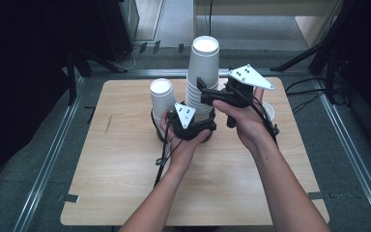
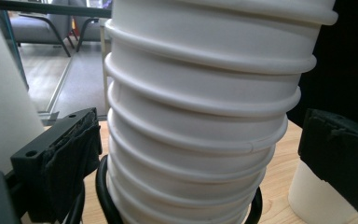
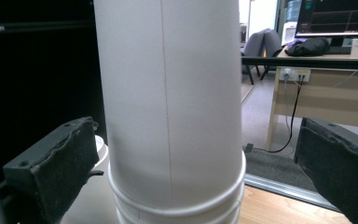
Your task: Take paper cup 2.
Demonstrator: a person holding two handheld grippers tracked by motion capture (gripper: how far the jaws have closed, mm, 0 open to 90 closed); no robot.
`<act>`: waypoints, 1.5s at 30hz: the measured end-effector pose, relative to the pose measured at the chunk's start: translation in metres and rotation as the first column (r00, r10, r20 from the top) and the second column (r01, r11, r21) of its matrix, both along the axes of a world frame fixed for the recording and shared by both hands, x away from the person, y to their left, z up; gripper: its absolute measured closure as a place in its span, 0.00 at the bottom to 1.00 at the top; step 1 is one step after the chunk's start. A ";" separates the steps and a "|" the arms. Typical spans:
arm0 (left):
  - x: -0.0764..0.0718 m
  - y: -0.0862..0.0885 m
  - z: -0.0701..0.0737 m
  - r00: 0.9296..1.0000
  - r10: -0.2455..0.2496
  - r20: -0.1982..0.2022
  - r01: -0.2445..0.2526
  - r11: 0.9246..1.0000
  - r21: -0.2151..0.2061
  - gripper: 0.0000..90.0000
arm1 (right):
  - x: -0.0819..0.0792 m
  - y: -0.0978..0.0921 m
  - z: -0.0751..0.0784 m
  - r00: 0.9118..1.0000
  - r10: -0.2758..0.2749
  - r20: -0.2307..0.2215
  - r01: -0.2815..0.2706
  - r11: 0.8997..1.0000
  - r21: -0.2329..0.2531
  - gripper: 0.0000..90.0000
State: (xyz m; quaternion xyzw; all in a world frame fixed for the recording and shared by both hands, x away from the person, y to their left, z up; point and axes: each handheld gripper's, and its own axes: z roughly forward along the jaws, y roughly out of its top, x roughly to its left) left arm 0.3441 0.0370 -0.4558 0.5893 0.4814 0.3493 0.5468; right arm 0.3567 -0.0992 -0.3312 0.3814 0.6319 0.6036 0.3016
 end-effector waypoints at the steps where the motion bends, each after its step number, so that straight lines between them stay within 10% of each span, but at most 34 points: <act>1: 0.001 -0.002 0.000 1.000 0.004 0.000 -0.004 1.000 0.004 0.00 | 0.002 0.001 0.000 1.000 0.002 -0.005 -0.002 1.000 -0.004 0.00; 45: 0.005 -0.007 -0.002 0.999 0.047 0.005 -0.047 0.997 0.056 0.06 | 0.031 0.025 0.001 0.998 0.046 -0.036 -0.047 0.998 -0.042 0.13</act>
